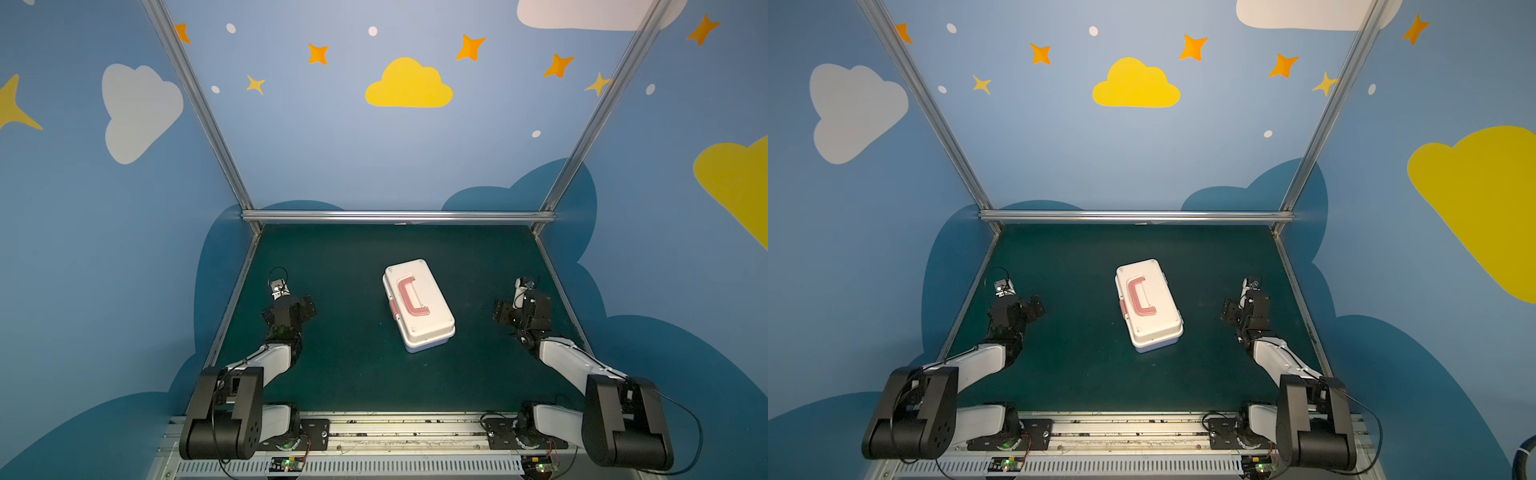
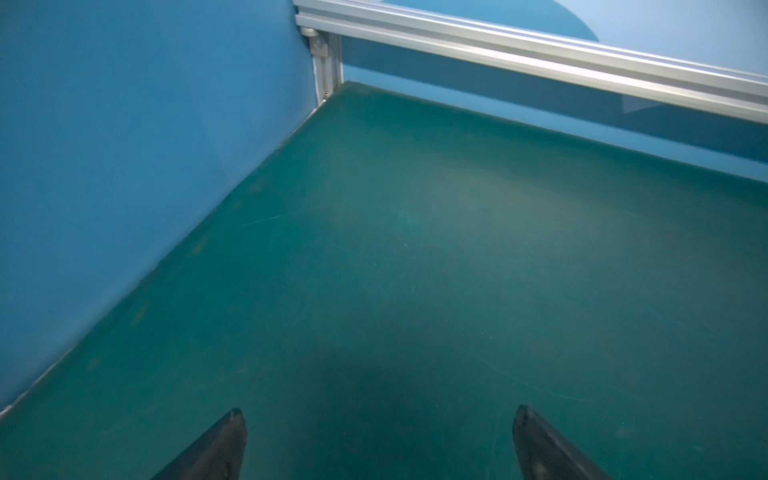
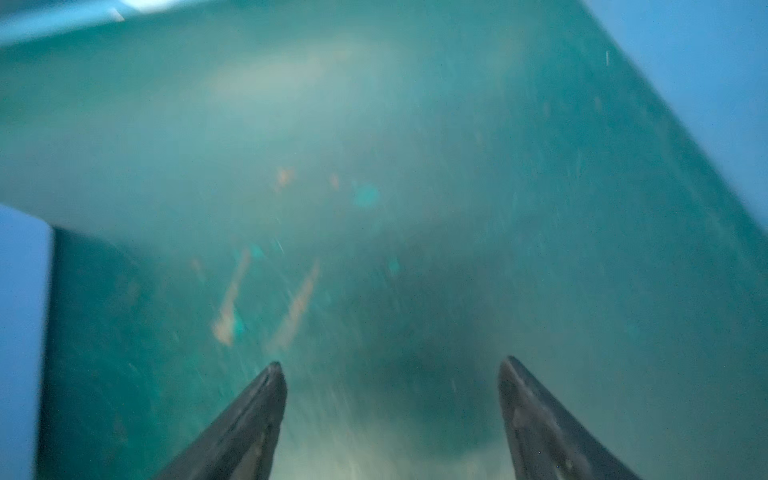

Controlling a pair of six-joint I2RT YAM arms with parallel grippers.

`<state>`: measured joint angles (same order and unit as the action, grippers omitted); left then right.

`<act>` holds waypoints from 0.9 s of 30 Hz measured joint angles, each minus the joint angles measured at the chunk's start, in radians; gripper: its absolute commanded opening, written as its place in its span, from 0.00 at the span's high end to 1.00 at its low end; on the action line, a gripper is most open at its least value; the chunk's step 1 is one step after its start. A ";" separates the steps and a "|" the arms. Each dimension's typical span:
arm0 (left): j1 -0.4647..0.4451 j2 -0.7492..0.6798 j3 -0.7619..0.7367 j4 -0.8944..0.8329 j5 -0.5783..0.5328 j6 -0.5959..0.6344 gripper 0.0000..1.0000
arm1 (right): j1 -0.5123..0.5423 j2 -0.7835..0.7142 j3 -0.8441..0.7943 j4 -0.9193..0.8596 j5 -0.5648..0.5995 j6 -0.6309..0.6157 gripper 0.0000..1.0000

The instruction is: Pack the tool kit

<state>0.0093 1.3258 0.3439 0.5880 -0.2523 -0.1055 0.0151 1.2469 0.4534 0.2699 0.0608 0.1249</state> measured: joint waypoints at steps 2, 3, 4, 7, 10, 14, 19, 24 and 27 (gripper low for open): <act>0.006 0.068 0.008 0.069 0.022 0.000 0.00 | 0.001 0.018 0.000 0.060 -0.003 -0.009 0.18; 0.008 0.117 0.020 0.097 0.041 0.001 0.00 | 0.001 0.034 -0.001 0.092 -0.003 -0.012 0.18; 0.009 0.160 0.032 0.117 0.058 0.006 0.00 | 0.001 0.056 -0.001 0.122 -0.008 -0.016 0.13; 0.007 0.204 0.051 0.111 0.102 0.020 0.00 | 0.001 0.182 0.004 0.235 -0.044 -0.057 0.09; 0.007 0.204 0.063 0.122 0.121 0.027 0.00 | 0.002 0.222 0.013 0.187 -0.058 -0.068 0.09; 0.007 0.203 0.071 0.129 0.136 0.035 0.00 | 0.003 0.219 0.073 0.156 -0.069 -0.066 0.09; 0.007 0.203 0.071 0.128 0.140 0.042 0.00 | 0.003 0.217 0.087 0.152 -0.073 -0.063 0.09; 0.007 0.203 0.071 0.128 0.143 0.042 0.00 | 0.003 0.217 0.087 0.144 -0.074 -0.062 0.09; 0.007 0.203 0.071 0.128 0.143 0.042 0.00 | 0.003 0.217 0.087 0.142 -0.074 -0.062 0.08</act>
<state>0.0166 1.5284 0.4149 0.7162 -0.1093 -0.0631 0.0177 1.4635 0.5407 0.4118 -0.0132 0.0631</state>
